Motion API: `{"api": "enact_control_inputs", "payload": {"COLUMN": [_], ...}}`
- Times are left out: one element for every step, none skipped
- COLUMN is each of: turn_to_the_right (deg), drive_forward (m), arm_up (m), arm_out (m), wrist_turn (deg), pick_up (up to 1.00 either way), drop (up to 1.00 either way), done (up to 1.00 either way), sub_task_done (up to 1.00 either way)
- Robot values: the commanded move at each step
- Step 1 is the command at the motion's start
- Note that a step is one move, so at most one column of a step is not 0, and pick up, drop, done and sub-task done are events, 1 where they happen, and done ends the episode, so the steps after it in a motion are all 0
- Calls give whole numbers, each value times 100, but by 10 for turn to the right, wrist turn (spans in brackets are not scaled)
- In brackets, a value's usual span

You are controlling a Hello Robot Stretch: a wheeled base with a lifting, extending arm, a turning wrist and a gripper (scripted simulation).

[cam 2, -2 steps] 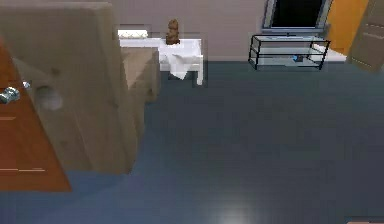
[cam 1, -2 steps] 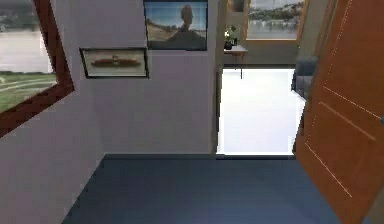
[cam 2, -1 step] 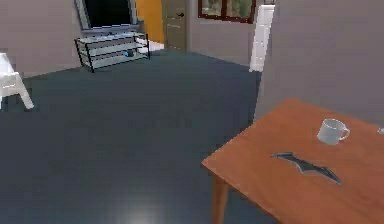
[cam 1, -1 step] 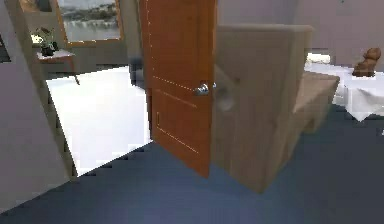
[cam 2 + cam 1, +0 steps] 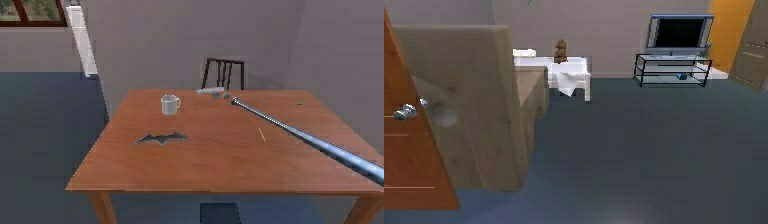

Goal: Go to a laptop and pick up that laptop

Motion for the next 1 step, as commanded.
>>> {"api": "enact_control_inputs", "payload": {"turn_to_the_right": [120], "drive_forward": [0], "arm_up": [0], "arm_out": [0], "wrist_turn": [0], "pick_up": [0], "drop": [0], "done": [0], "sub_task_done": [0]}}
